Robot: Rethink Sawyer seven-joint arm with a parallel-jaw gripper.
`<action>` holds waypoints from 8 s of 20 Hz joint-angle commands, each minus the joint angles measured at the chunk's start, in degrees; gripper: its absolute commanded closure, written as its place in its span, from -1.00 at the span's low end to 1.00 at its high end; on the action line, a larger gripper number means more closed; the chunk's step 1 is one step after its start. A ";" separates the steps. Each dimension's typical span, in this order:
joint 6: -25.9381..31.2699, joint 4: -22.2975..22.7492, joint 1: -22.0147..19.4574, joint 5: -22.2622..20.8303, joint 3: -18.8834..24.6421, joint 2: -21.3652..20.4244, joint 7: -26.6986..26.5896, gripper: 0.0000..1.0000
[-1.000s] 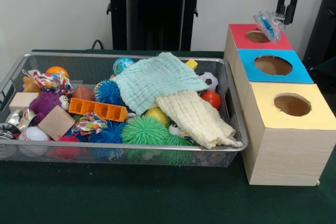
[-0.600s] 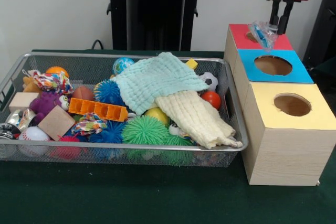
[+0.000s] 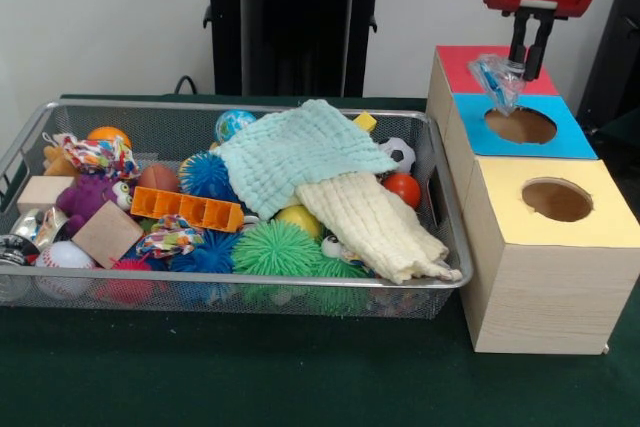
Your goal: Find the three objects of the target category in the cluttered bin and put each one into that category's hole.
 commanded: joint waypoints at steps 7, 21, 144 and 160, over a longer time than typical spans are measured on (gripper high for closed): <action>1.32 -2.80 0.60 -0.70 1.40 1.13 7.40 1.00; -5.91 -1.18 0.56 -0.70 2.29 4.67 8.60 1.00; -21.99 14.85 -12.79 -13.87 5.66 0.67 6.42 -1.00; -30.85 14.61 -19.56 -21.22 7.98 6.22 5.42 -1.00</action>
